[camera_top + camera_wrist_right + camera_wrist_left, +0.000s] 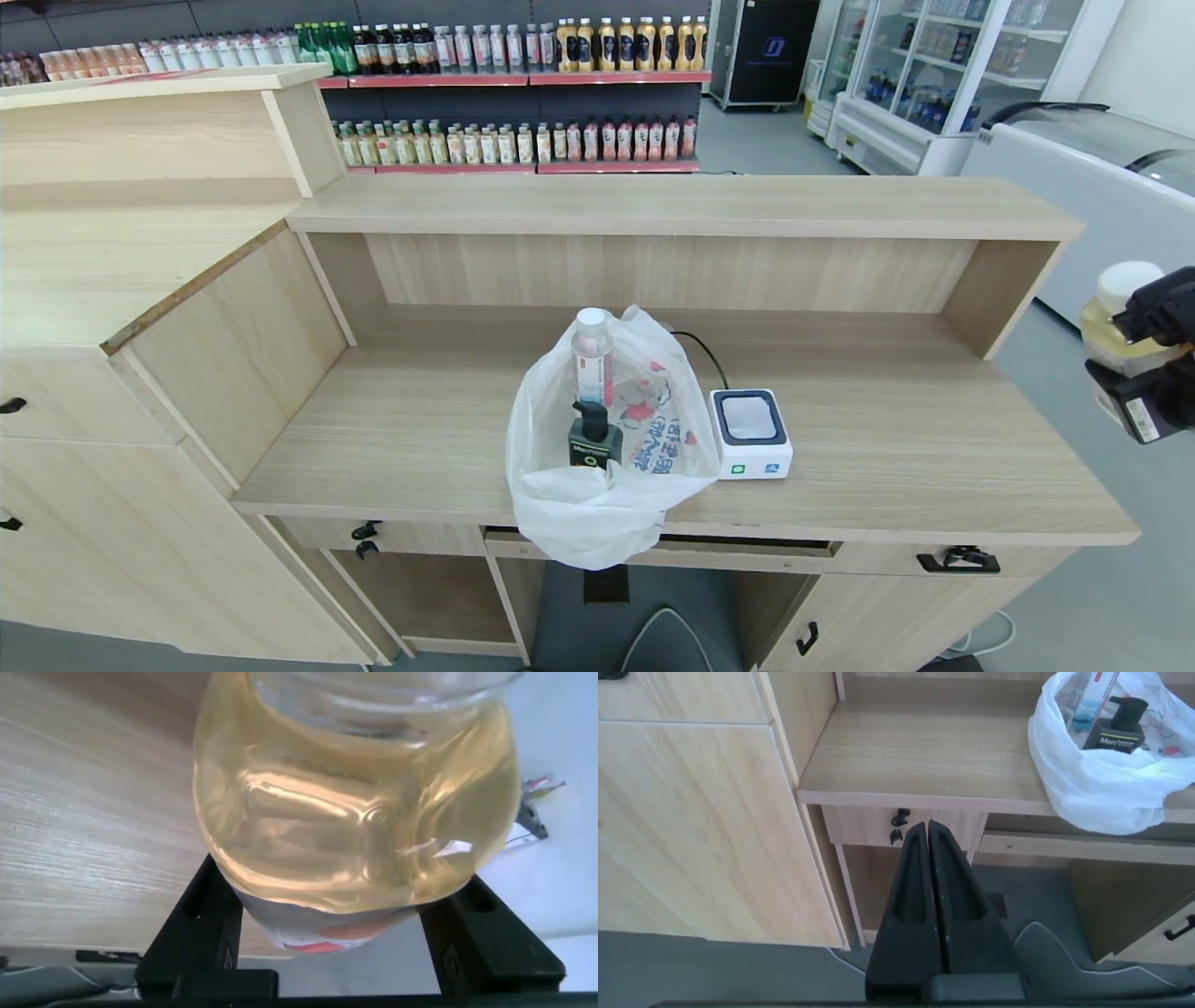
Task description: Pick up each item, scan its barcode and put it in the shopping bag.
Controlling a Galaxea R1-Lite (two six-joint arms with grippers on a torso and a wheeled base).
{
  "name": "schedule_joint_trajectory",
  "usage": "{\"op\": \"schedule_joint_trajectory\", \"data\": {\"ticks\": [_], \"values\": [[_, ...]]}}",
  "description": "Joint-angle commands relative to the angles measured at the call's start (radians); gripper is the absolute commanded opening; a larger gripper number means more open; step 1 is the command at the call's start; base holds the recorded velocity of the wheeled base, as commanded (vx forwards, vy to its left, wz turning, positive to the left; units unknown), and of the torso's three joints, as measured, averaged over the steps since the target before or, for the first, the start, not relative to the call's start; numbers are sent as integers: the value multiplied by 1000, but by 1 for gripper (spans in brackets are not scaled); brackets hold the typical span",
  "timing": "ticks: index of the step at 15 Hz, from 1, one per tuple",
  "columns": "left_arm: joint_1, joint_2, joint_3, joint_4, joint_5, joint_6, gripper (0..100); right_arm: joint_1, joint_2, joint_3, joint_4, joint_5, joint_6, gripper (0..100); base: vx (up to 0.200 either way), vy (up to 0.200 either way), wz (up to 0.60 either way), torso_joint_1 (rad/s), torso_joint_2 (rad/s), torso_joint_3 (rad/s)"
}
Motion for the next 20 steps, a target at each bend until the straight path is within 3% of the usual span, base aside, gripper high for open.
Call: {"op": "schedule_joint_trajectory", "data": {"ticks": [1, 4, 7, 11, 20], "values": [[1, 0, 0, 0, 0, 0, 0, -1, 29, 6, -32, 4, -18, 0, 0, 0, 600, -2, -2, 7], [1, 0, 0, 0, 0, 0, 0, -4, 38, 17, -75, 46, -58, 0, 0, 0, 600, -1, 4, 4], [1, 0, 0, 0, 0, 0, 0, -43, 72, 19, -126, 288, -95, 0, 0, 0, 0, 0, 0, 0], [1, 0, 0, 0, 0, 0, 0, -81, 133, 22, -127, 512, -136, 0, 0, 0, 0, 0, 0, 0], [1, 0, 0, 0, 0, 0, 0, -81, 224, 19, -132, 762, -230, 0, 0, 0, 0, 0, 0, 0]]}}
